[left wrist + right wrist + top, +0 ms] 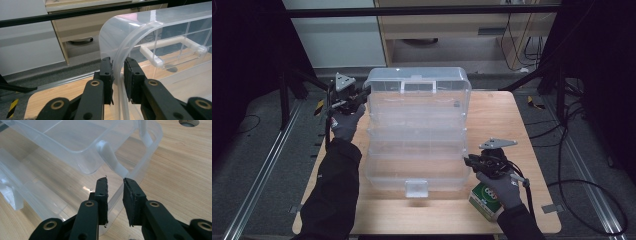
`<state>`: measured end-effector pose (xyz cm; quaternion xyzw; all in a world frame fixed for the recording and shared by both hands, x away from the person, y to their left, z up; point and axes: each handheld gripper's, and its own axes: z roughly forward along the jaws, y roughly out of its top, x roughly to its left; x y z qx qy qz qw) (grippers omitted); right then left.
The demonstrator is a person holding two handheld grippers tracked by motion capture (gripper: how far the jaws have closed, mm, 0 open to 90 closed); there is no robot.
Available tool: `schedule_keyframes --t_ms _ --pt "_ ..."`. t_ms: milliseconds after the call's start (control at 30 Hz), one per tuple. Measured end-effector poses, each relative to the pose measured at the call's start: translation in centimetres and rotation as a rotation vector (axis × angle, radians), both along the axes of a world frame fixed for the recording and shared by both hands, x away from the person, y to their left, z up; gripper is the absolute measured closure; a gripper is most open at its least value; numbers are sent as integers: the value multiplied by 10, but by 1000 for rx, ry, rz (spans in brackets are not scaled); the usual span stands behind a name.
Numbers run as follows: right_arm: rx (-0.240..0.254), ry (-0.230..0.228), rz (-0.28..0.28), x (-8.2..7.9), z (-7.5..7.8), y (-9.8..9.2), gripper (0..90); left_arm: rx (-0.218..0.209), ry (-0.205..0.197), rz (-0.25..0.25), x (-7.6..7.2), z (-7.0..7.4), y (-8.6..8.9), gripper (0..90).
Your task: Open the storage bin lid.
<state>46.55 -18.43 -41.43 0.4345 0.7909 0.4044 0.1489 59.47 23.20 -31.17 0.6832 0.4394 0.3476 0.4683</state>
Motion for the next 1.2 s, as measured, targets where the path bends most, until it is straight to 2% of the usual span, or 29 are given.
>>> schedule_keyframes --t_ms 167,467,1200 --pt "-1 1 -1 0 0 0 741 15 2 7 7 0 -2 771" --pt "-2 0 0 0 0 1 741 18 13 17 19 -2 -4 774" --pt "-8 1 5 0 1 1 739 -5 46 25 41 -8 -6 777"
